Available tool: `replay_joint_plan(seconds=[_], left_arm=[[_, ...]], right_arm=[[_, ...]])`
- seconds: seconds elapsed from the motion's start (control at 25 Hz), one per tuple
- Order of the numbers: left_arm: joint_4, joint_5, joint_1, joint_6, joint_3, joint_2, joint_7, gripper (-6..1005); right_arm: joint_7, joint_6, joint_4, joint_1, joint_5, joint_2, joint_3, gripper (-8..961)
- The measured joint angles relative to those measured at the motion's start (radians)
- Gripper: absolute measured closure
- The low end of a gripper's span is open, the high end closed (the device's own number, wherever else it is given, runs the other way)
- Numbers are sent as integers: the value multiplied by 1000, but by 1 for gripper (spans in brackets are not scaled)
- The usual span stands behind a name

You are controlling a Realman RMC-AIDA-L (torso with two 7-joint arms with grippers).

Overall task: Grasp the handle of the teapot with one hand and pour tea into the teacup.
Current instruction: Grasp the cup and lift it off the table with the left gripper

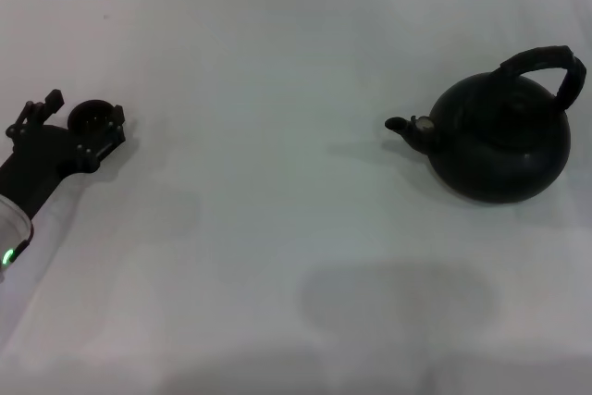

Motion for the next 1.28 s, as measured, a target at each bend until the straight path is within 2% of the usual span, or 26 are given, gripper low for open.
replay_joint_plan(seconds=[1.28], left_arm=[[-8, -3, 8, 42, -3, -4, -2, 108]], right_arm=[[0, 8, 5, -11, -6, 0, -4, 82]])
